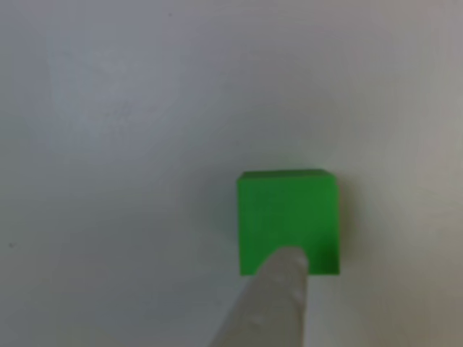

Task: Pick up green cube and drop it in the blue box

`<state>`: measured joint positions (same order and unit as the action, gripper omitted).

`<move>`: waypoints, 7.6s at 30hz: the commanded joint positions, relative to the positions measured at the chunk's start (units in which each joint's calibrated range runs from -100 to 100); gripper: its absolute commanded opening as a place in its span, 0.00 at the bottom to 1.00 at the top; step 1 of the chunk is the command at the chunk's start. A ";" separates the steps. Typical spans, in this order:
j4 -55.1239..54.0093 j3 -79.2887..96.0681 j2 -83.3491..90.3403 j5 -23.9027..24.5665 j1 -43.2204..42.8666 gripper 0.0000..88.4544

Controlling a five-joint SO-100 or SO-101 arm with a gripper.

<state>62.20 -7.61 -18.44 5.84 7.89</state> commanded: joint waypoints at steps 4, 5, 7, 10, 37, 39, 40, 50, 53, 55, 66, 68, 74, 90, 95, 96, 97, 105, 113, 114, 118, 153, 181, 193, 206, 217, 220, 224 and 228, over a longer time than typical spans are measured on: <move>-0.51 -2.96 0.59 0.59 -2.33 0.31; -0.51 -2.96 0.59 0.59 -2.69 0.31; -0.51 -3.14 0.01 0.44 -3.13 0.31; -0.60 -3.41 -1.25 0.24 -3.27 0.31; -8.67 -3.23 -6.68 0.00 -3.56 0.30; -8.67 -3.14 -6.76 0.00 -3.56 0.30; -8.67 -3.14 -6.76 0.00 -3.56 0.30; -8.84 -3.50 -9.69 0.05 -3.63 0.30; -8.92 -3.50 -9.86 0.05 -3.63 0.30; -8.92 -3.50 -9.86 0.05 -3.63 0.30; -8.92 -3.59 -9.44 0.05 -3.63 0.28; -8.92 -3.59 -9.44 0.05 -3.56 0.24; -8.92 -3.59 -9.44 0.05 -2.98 0.11; -8.34 -3.23 -0.83 0.39 0.05 0.03; -8.10 -2.96 7.44 0.20 3.16 0.03; -8.10 -2.96 9.20 0.15 4.24 0.03; -8.10 -2.96 11.04 0.10 5.18 0.03; -8.10 -2.87 19.65 0.10 15.52 0.03; -8.10 -2.87 19.40 0.24 27.65 0.03; -8.10 -2.87 19.31 0.24 28.81 0.03; -8.10 -2.87 19.23 0.29 32.64 0.03; -9.00 -17.95 -7.26 0.15 36.18 0.03; -18.31 -17.32 -10.77 0.44 36.25 0.08; -18.23 -17.23 -10.77 0.39 36.25 0.24; -17.66 -15.88 -9.44 0.39 36.40 0.24; -17.66 5.98 9.20 0.10 36.32 0.23; -17.74 13.03 15.64 0.05 36.18 0.23; -17.74 19.71 22.66 0.05 36.04 0.23; -17.74 26.49 29.01 0.05 35.96 0.23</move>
<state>45.27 14.41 1.87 6.08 43.60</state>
